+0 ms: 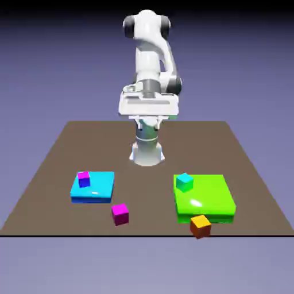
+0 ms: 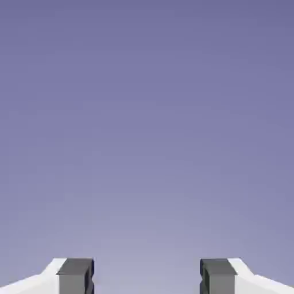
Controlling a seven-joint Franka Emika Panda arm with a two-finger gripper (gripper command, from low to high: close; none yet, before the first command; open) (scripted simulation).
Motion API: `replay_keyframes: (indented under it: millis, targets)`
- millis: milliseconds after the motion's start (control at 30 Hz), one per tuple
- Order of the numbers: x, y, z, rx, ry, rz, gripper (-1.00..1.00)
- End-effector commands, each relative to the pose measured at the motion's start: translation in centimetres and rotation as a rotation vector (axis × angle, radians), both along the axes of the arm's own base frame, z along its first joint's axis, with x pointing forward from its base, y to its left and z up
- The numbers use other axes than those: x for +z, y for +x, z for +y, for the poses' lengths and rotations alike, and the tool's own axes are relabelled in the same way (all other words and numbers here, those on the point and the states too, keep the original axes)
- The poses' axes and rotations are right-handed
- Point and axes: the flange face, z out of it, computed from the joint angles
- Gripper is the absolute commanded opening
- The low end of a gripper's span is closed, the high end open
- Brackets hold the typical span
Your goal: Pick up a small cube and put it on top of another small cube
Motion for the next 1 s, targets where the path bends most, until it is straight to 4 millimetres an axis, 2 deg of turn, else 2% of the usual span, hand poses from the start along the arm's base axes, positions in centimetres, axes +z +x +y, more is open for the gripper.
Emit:
replay_keyframes:
  millis: [0,267,500,700,900,967]
  targets:
    - [-0.7,0.9,-0.2,0.008,-0.005,0.043,0.0]
    - [-7.2,6.9,-2.0,0.075,-0.055,0.388,0.0]
    - [-14.2,10.7,-3.9,0.136,-0.108,0.691,0.0]
    - [-20.5,12.7,-5.9,0.186,-0.159,0.951,0.0]
    - [-26.7,13.5,-8.0,0.228,-0.214,1.211,0.0]
    - [-27.1,13.5,-8.2,0.231,-0.218,1.231,0.0]
